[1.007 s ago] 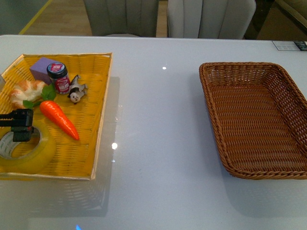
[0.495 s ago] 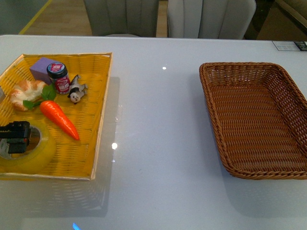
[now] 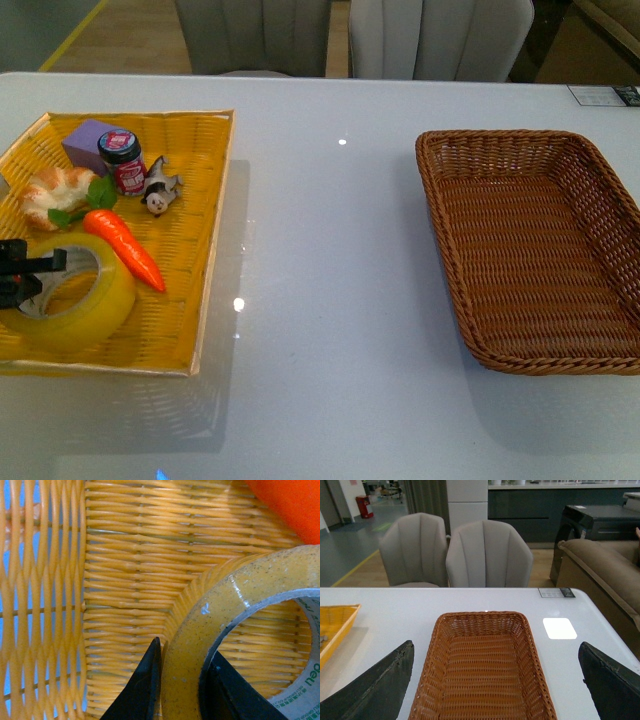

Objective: Move tape to another basket

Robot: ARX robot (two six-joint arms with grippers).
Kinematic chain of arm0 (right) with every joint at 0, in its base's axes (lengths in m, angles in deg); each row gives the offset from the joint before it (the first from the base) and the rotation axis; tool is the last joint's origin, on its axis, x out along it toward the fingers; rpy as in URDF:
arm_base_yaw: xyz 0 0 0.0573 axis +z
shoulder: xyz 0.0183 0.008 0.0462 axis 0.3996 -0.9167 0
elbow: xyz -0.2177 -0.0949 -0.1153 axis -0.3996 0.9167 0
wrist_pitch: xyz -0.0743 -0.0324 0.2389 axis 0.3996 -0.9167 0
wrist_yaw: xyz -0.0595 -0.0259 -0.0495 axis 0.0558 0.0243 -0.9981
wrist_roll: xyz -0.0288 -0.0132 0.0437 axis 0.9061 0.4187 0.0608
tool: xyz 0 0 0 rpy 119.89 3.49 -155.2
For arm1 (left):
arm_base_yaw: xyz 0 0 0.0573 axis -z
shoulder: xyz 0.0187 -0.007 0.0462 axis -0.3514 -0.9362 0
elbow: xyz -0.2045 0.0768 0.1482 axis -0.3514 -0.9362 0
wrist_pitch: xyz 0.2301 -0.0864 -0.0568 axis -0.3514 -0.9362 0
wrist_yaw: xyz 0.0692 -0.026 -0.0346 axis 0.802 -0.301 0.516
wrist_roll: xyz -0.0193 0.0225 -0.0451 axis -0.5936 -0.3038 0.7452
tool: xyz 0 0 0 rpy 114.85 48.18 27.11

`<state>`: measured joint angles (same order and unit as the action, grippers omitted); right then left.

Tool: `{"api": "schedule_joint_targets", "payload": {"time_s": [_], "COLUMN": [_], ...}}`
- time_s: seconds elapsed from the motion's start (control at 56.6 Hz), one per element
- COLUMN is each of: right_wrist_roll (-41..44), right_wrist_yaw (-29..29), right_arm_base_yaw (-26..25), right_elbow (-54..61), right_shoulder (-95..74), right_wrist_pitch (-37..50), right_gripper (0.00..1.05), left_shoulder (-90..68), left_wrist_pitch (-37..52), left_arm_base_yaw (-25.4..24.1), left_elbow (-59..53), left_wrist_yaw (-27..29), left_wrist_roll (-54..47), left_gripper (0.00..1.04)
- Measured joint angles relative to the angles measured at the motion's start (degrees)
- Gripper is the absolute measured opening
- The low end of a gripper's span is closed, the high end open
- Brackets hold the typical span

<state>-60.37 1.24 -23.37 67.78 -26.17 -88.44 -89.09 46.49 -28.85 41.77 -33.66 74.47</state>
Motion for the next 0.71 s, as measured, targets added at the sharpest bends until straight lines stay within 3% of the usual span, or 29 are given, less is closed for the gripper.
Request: {"api": "schedule_joint_targets", "payload": {"time_s": [0.23, 0.406, 0.707], "right_wrist_roll": [0.0, 0.0, 0.0], "right_wrist_yaw": [0.0, 0.0, 0.0], "right_arm_base_yaw": [0.0, 0.0, 0.0], "right_elbow": [0.0, 0.0, 0.0], "right_shoulder": [0.0, 0.0, 0.0], "right_wrist_pitch": [0.0, 0.0, 0.0], "right_gripper": [0.96, 0.96, 0.96], "left_shoulder": [14.0, 23.1, 24.9], "left_wrist_pitch": [-3.0, -8.6, -11.9], "left_arm_base_yaw": [3.0, 12.5, 28.6], "left_elbow": [-2.5, 0.9, 9.6], "left_wrist_yaw": [-3.1, -5.3, -6.7], "left_wrist_roll": [5.8, 11.0, 16.2], "left_gripper": [0.15, 0.15, 0.15]}}
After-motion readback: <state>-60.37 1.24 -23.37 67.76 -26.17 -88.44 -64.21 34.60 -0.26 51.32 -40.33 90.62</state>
